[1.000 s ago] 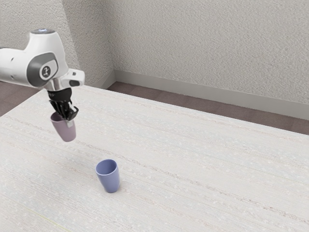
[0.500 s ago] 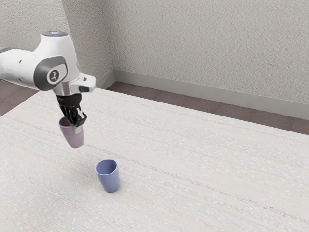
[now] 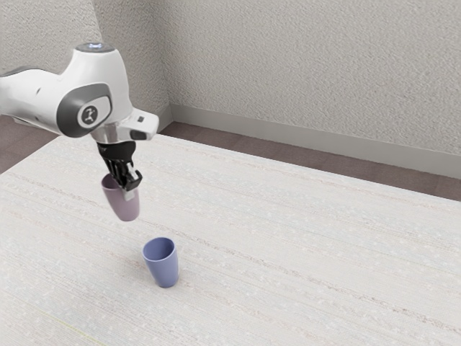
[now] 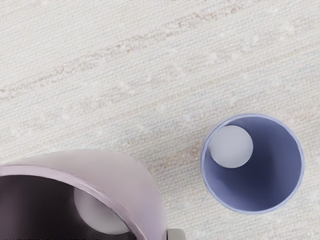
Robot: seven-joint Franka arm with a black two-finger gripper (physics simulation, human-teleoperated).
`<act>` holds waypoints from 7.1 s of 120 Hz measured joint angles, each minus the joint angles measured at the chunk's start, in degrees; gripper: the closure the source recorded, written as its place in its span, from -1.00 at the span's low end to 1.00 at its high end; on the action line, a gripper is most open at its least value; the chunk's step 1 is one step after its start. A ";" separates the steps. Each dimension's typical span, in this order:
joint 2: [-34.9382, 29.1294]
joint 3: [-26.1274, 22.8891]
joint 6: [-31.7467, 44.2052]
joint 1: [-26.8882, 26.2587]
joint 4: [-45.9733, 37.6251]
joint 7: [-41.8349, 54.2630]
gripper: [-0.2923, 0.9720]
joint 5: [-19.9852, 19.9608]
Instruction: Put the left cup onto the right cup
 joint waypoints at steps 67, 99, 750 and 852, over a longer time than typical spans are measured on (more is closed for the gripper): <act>-0.87 -4.25 -2.08 -2.04 -0.56 0.85 0.70 -1.21; -0.65 -5.97 -2.38 -2.02 -1.33 1.05 0.70 -2.00; 1.72 -7.21 1.13 -1.94 -0.59 1.63 -0.53 -4.49; 12.13 -0.53 -20.20 -5.51 31.13 -10.32 -0.54 -4.93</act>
